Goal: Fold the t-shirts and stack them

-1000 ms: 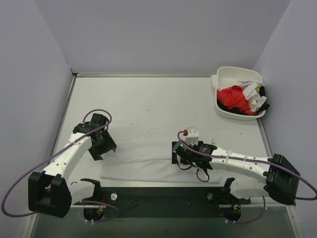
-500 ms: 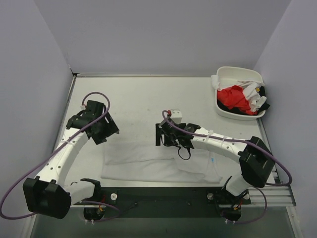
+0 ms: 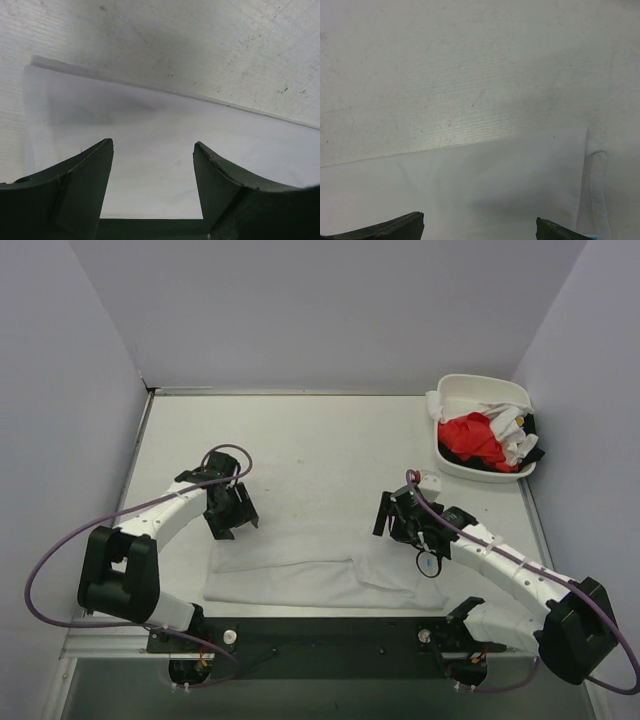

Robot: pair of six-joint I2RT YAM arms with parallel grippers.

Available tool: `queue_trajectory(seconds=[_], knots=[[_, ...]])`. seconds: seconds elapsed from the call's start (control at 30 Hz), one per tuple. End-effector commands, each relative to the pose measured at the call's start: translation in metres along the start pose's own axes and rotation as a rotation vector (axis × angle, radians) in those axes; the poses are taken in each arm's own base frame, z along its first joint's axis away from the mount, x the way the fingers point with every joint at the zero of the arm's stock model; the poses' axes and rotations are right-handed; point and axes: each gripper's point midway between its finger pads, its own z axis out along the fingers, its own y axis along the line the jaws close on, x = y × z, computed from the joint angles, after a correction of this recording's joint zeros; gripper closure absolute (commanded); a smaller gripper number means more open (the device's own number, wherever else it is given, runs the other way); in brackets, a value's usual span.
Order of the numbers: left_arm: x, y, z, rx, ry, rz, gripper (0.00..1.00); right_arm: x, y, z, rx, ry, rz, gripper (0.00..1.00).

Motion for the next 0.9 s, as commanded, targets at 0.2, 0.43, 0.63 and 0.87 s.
queue_trajectory(seconds=[0.2,0.43,0.63,0.87], knots=[[-0.018,-0.04,-0.008,0.183,-0.072,0.032,0.25,0.016,0.015,0.032,-0.152,0.034,0.143,0.06],[-0.024,-0.053,-0.043,0.307,-0.144,0.061,0.21,0.003,0.031,0.023,-0.224,0.018,0.147,0.06],[-0.029,-0.051,-0.06,0.314,-0.176,0.062,0.21,0.002,0.03,0.025,-0.201,0.028,0.145,0.06],[-0.033,-0.05,-0.064,0.32,-0.187,0.055,0.2,0.02,0.029,0.052,-0.209,0.038,0.16,0.06]])
